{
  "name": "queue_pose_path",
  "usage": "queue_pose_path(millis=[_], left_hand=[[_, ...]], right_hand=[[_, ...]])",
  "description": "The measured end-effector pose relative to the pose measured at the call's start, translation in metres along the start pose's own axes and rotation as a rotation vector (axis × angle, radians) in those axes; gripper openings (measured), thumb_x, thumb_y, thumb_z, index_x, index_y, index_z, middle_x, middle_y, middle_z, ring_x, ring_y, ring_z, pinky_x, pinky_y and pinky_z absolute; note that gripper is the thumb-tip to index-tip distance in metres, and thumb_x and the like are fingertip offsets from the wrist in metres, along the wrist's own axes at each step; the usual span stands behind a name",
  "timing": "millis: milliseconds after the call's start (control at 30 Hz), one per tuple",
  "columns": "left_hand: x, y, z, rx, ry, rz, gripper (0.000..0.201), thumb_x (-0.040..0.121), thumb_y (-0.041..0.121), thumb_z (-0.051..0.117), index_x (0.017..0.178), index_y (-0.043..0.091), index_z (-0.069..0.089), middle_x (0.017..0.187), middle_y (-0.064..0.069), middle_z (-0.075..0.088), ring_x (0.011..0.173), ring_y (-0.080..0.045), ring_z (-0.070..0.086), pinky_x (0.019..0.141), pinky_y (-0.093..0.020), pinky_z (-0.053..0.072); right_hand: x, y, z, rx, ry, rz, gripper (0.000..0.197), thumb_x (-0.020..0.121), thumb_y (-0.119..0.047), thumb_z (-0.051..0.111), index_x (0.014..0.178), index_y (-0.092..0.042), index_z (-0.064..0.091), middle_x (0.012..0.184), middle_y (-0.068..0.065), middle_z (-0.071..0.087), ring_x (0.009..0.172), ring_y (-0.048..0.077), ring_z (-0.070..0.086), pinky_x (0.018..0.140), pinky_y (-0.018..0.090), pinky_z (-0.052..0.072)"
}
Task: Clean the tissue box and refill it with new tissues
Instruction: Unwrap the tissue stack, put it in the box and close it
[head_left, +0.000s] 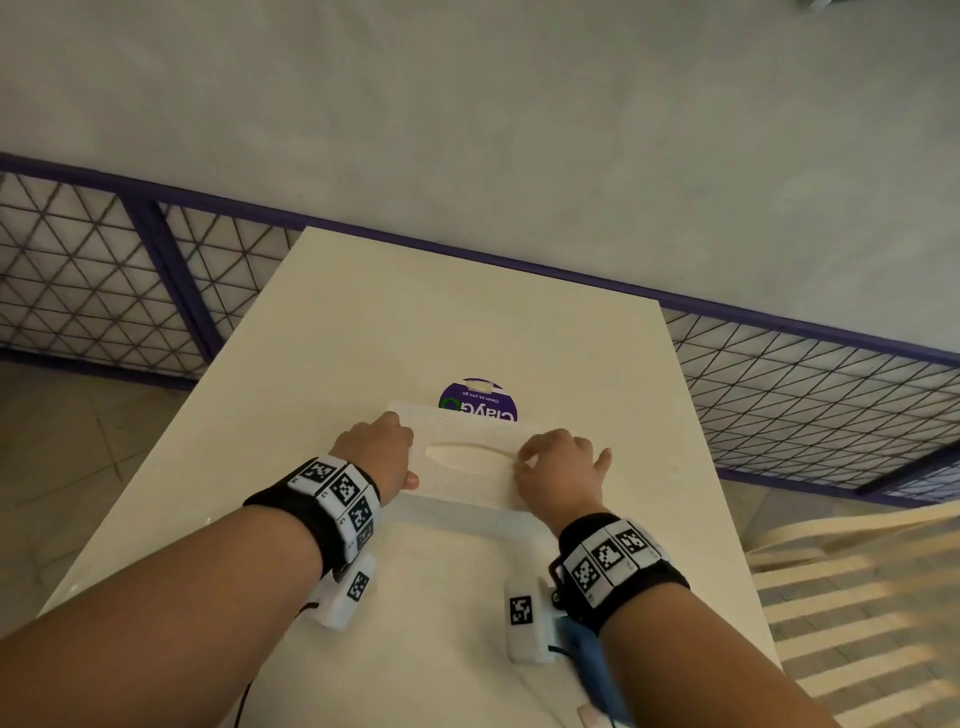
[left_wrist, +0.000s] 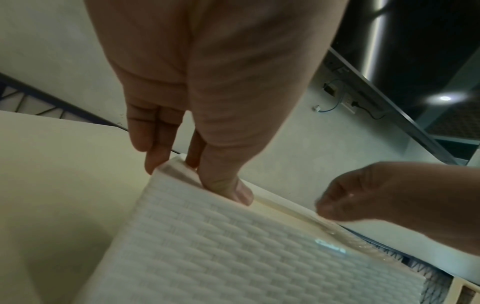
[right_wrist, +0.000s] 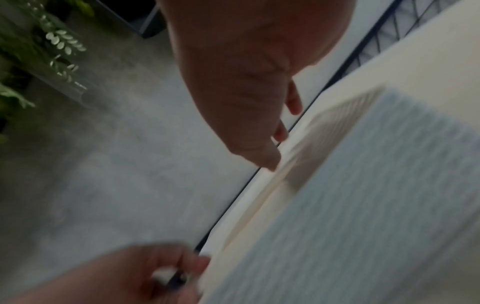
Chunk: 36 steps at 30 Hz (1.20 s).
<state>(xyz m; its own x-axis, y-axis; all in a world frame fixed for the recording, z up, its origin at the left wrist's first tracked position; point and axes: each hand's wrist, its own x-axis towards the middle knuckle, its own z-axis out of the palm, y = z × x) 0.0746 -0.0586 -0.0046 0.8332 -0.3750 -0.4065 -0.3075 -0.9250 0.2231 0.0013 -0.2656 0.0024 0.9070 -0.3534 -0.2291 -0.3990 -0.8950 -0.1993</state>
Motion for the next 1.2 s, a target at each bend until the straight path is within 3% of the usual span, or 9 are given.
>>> queue_pose_path(millis=[100,167,267,467,667,833,967,1100,1200], left_hand=[[-0.001,0.0,0.0,0.004,0.004,0.004,0.051,0.087,0.035,0.064,0.132,0.017,0.048,0.129,-0.002,0.045,0.112,-0.027,0.051,0.092,-0.038,0.044],[-0.001,-0.001,0.001,-0.013,0.012,0.004,0.05,0.087,0.035,0.065,0.131,0.017,0.049,0.129,-0.002,0.045,0.112,-0.027,0.05,0.092,-0.038,0.044],[-0.001,-0.004,0.002,-0.047,0.017,0.003,0.051,0.086,0.036,0.066,0.131,0.017,0.051,0.129,-0.001,0.045,0.114,-0.027,0.049,0.095,-0.04,0.044],[-0.001,-0.003,0.001,-0.076,0.018,0.003,0.054,0.085,0.037,0.067,0.131,0.016,0.05,0.132,0.0,0.044,0.117,-0.026,0.047,0.098,-0.04,0.042],[-0.001,-0.004,0.002,-0.052,0.019,0.012,0.05,0.086,0.036,0.065,0.13,0.016,0.051,0.132,-0.001,0.043,0.115,-0.027,0.046,0.095,-0.039,0.042],[-0.002,-0.004,0.003,-0.059,0.028,0.016,0.05,0.088,0.036,0.063,0.132,0.018,0.049,0.133,0.002,0.042,0.115,-0.026,0.046,0.094,-0.036,0.041],[-0.003,-0.004,0.003,-0.066,0.033,0.017,0.049,0.088,0.036,0.062,0.132,0.018,0.049,0.134,0.002,0.042,0.116,-0.025,0.045,0.095,-0.036,0.042],[-0.004,-0.003,0.003,-0.076,0.03,0.016,0.05,0.088,0.035,0.062,0.133,0.018,0.048,0.135,0.002,0.042,0.117,-0.026,0.045,0.096,-0.037,0.041],[-0.004,-0.004,0.004,-0.082,0.033,0.016,0.05,0.088,0.035,0.062,0.133,0.017,0.048,0.136,0.002,0.042,0.117,-0.026,0.045,0.097,-0.037,0.041]], right_hand=[[-0.002,-0.028,0.021,0.026,-0.086,0.006,0.041,0.093,-0.042,0.032,0.118,-0.028,0.062,0.159,0.002,0.011,0.146,0.029,0.002,0.112,0.062,-0.007],[0.002,-0.037,0.033,0.03,-0.162,0.078,0.046,0.091,-0.039,0.028,0.128,-0.027,0.053,0.16,0.005,-0.014,0.145,0.032,-0.018,0.112,0.063,-0.011],[0.009,-0.043,0.037,0.078,-0.225,0.171,0.056,0.086,-0.04,0.026,0.139,-0.03,0.039,0.156,0.006,-0.027,0.142,0.031,-0.027,0.111,0.062,-0.015],[0.013,-0.049,0.043,0.027,-0.182,0.211,0.053,0.083,-0.054,0.033,0.132,-0.04,0.047,0.157,0.005,-0.025,0.142,0.034,-0.025,0.107,0.065,-0.015],[0.019,-0.058,0.037,0.045,-0.206,0.273,0.046,0.086,-0.043,0.037,0.125,-0.03,0.058,0.158,0.005,-0.022,0.143,0.034,-0.023,0.107,0.067,-0.014],[0.021,-0.061,0.036,0.052,-0.197,0.314,0.048,0.09,-0.039,0.033,0.127,-0.019,0.057,0.159,0.003,-0.019,0.144,0.034,-0.02,0.108,0.067,-0.012],[0.022,-0.061,0.035,0.058,-0.19,0.318,0.047,0.09,-0.037,0.033,0.127,-0.019,0.057,0.159,0.003,-0.018,0.144,0.034,-0.02,0.108,0.068,-0.012],[0.019,-0.058,0.039,0.069,-0.185,0.26,0.042,0.088,-0.043,0.035,0.116,-0.033,0.064,0.158,0.005,-0.02,0.143,0.037,-0.023,0.103,0.069,-0.017],[0.02,-0.057,0.038,0.059,-0.215,0.248,0.04,0.087,-0.049,0.039,0.119,-0.041,0.062,0.157,0.006,-0.026,0.141,0.038,-0.025,0.103,0.069,-0.017]])
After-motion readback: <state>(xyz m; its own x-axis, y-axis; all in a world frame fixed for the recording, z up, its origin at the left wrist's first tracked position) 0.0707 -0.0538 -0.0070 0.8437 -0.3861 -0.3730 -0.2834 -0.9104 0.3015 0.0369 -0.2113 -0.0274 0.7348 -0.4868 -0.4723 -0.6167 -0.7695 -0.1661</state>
